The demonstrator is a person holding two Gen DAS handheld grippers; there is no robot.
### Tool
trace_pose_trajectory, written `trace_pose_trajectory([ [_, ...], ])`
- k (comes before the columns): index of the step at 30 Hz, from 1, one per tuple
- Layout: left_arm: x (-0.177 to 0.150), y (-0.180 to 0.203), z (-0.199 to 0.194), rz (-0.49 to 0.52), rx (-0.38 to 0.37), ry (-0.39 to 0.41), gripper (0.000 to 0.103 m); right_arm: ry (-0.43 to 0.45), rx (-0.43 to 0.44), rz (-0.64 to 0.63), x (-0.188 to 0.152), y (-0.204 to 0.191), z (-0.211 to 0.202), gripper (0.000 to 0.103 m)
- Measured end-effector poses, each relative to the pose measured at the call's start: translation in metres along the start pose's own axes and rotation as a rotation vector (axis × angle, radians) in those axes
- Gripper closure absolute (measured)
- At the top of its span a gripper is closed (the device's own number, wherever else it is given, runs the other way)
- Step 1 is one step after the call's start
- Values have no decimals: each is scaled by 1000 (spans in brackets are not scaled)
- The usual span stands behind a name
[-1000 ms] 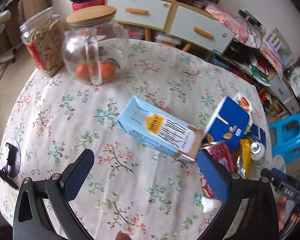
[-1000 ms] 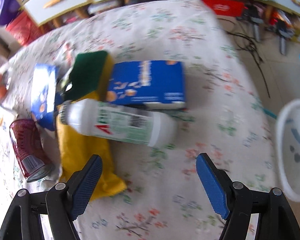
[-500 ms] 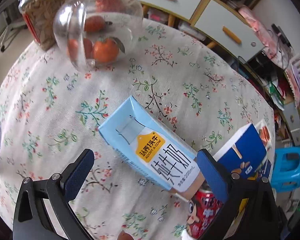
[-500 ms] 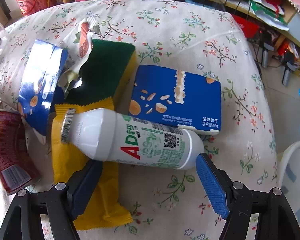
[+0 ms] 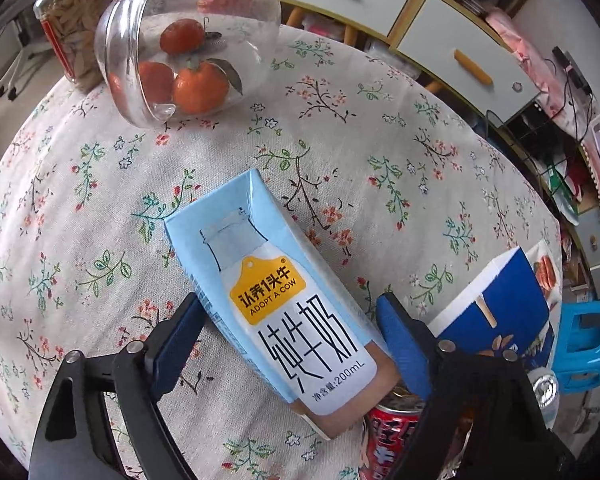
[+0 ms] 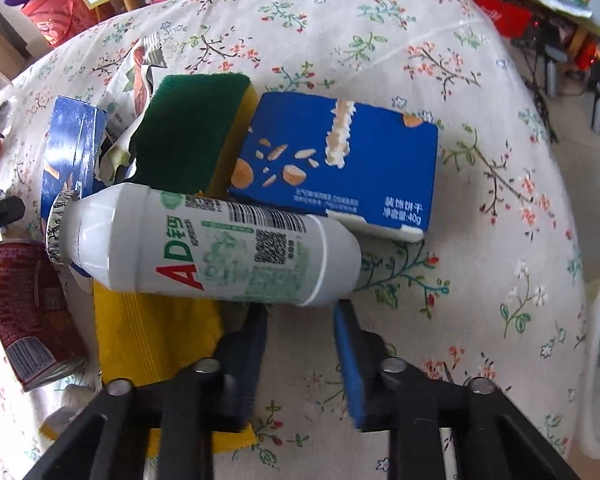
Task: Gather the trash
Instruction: 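Grasp the second white AD bottle with the right tool while the left tool grasps the blue milk carton, then drop the AD bottle into the bin with the right tool while the left tool drops the milk carton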
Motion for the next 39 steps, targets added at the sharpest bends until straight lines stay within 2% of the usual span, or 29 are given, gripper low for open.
trace_pose_trajectory([
  [2, -3, -3, -4, 8, -13, 7, 22, 2, 22, 10, -1, 1, -2, 85],
  [3, -6, -4, -6, 14, -22, 10, 29, 3, 33, 15, -3, 1, -4, 85],
  [7, -16, -3, -14, 58, -63, 3, 35, 3, 95, 43, -8, -1, -11, 83],
  [9, -20, 0, -18, 87, -84, 3, 38, -2, 123, 69, -11, 1, -14, 68],
  [10, -21, 0, -20, 97, -91, 3, 38, 0, 134, 82, -12, 1, -16, 53],
  [11, -22, 0, -23, 109, -99, 5, 39, 8, 146, 101, -12, 3, -19, 45],
  [17, -29, -9, -44, 158, -120, 41, 39, 47, 231, 224, -8, 10, -32, 32],
  [22, -31, -15, -59, 193, -125, 69, 39, 51, 327, 372, -1, 17, -28, 30],
  [25, -33, -20, -64, 206, -126, 74, 39, 38, 367, 450, 2, 16, -19, 24],
  [29, -35, -24, -65, 216, -133, 68, 39, 17, 444, 547, 5, 13, -8, 24],
  [33, -36, -26, -67, 232, -131, 73, 39, 35, 468, 604, 11, 14, -7, 24],
  [36, -37, -28, -68, 246, -125, 81, 39, 46, 451, 628, 14, 16, -2, 24],
  [39, -38, -28, -69, 251, -127, 80, 39, 41, 424, 644, 13, 20, 7, 38],
])
Point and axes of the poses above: each gripper's, at about its wrist camera, not at the fingertips, and z roughly the way its jaws point, y to its right, x to its top, the point moved 7 cm from there along z, roughly the way its jaws point, and after that the axes turned 6 degrees about x, right-handed, at the moved point
